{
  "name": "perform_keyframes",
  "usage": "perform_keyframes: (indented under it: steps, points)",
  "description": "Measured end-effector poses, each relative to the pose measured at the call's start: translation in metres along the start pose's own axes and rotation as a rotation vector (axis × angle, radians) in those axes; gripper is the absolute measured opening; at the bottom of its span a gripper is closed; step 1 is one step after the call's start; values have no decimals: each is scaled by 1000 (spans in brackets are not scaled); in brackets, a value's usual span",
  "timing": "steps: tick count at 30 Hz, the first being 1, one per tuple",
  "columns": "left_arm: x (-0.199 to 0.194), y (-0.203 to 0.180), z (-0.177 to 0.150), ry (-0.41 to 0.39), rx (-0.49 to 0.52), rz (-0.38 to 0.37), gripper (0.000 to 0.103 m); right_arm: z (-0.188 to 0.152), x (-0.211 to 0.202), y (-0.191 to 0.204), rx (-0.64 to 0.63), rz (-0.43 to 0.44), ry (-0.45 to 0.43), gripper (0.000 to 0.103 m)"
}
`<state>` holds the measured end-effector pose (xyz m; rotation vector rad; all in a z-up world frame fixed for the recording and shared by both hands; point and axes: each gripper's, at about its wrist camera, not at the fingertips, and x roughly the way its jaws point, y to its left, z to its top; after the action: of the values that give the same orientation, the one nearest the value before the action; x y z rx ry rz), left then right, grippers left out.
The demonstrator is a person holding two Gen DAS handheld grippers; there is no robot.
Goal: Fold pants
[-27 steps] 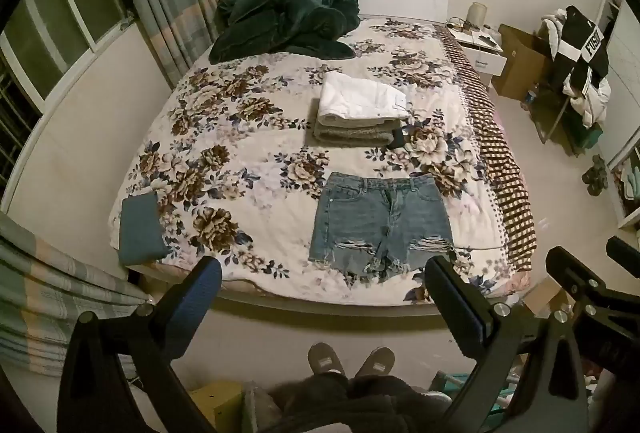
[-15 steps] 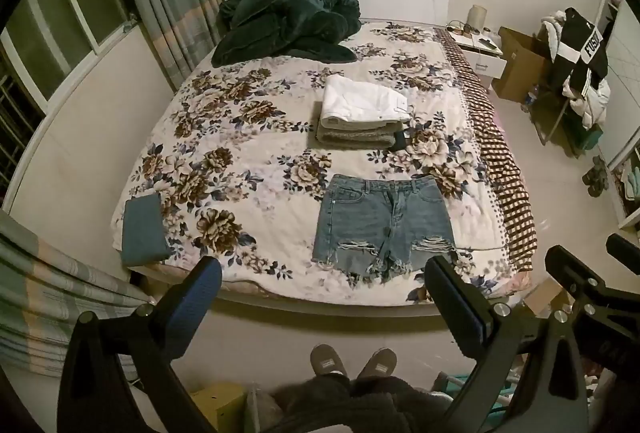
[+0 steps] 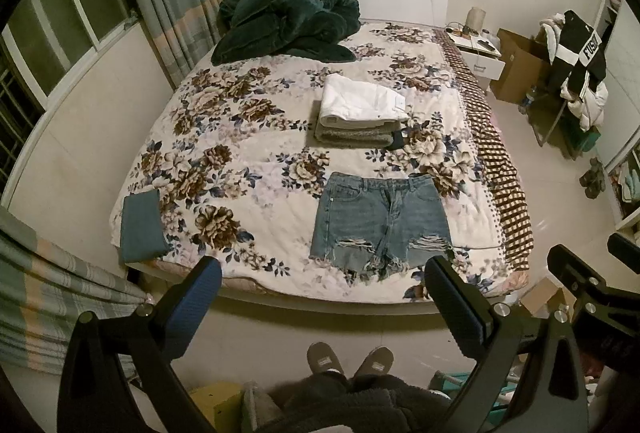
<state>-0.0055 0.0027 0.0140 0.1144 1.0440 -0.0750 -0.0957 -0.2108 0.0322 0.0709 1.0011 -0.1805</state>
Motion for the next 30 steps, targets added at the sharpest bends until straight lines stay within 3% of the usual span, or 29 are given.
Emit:
perform_keyframes:
  steps: [30]
  points:
    - [-17, 8, -4, 0, -10, -15, 103, 4, -7, 7, 0, 4, 1, 103]
